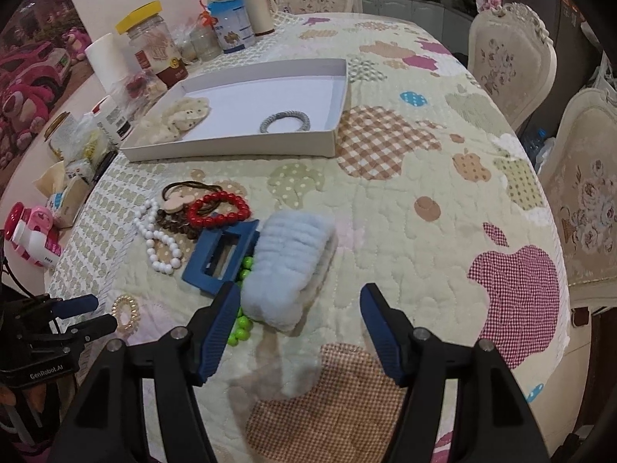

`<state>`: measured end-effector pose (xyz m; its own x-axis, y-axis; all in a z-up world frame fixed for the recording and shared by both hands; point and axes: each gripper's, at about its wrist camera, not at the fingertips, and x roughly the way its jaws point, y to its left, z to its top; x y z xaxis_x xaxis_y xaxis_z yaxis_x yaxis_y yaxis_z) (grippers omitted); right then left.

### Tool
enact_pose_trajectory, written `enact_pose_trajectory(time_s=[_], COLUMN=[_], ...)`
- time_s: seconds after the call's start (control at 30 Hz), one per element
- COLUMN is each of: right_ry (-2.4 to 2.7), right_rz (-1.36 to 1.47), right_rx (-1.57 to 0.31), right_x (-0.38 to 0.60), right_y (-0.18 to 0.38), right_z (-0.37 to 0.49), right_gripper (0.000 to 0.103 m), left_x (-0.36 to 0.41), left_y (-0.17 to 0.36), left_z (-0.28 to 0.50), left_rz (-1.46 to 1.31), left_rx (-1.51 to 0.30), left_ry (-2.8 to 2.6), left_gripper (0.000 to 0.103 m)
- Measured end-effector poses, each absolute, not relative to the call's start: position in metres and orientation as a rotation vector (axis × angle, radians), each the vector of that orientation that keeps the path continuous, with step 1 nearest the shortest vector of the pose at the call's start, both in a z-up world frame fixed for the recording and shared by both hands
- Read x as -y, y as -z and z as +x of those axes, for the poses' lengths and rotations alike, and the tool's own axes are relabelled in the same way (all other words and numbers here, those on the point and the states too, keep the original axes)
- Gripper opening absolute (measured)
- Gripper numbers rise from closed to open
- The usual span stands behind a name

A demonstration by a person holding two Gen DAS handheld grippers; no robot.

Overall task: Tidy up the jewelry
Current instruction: 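Grasp the pearl spiral coil with the left tool while the right grasps the fuzzy band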

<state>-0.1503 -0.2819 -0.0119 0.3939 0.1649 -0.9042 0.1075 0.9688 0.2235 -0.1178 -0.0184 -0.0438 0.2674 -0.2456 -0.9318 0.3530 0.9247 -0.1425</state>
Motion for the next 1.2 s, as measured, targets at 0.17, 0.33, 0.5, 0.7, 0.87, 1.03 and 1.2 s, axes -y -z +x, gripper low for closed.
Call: enact_pose_trajectory(time_s=[0.17,0.33,0.5,0.7,0.87,1.03,1.2], right_ry=[-0.045,-0.060,-0.085,-0.113,-0.120,-0.137,-0.130], right_rz=[0.305,0.329,0.367,0.356,0.334,0.325,0.318], right_rx=[-1.179,-1.194,-1.215,-1.225,-1.222,-1.210,-1.184], right_x=[0.286,0.284,0.283,0.278,0.276,0.276,0.279], right_y=[0.019,0.028,0.037,0.041,0.042,0.037,0.026], right_z=[-0.144,-0.135,-0.129,-0.127,-0.128,-0.131,-0.134], right_gripper=[0.068,0.068,0.068,0.044,0.034,0.022,0.018], left_x=[0.018,0.025,0.028,0.031,0.034,0.038,0.039], left_y=[0.050,0.054,0.056,0.058,0.060,0.062,0.062], left_z=[-0.114,-0.111,-0.109,-0.107,-0.107,-0.107,-0.109], left_rz=[0.123,0.140,0.153,0.161,0.181,0.201,0.202], left_rx=[-1.248,-1.252,-1.249,-1.247,-1.243,-1.239,-1.224], left_ry=[0.382,0.367,0.354,0.348,0.349,0.348,0.346], left_gripper=[0.039,0.039,0.039,0.039,0.039,0.039,0.023])
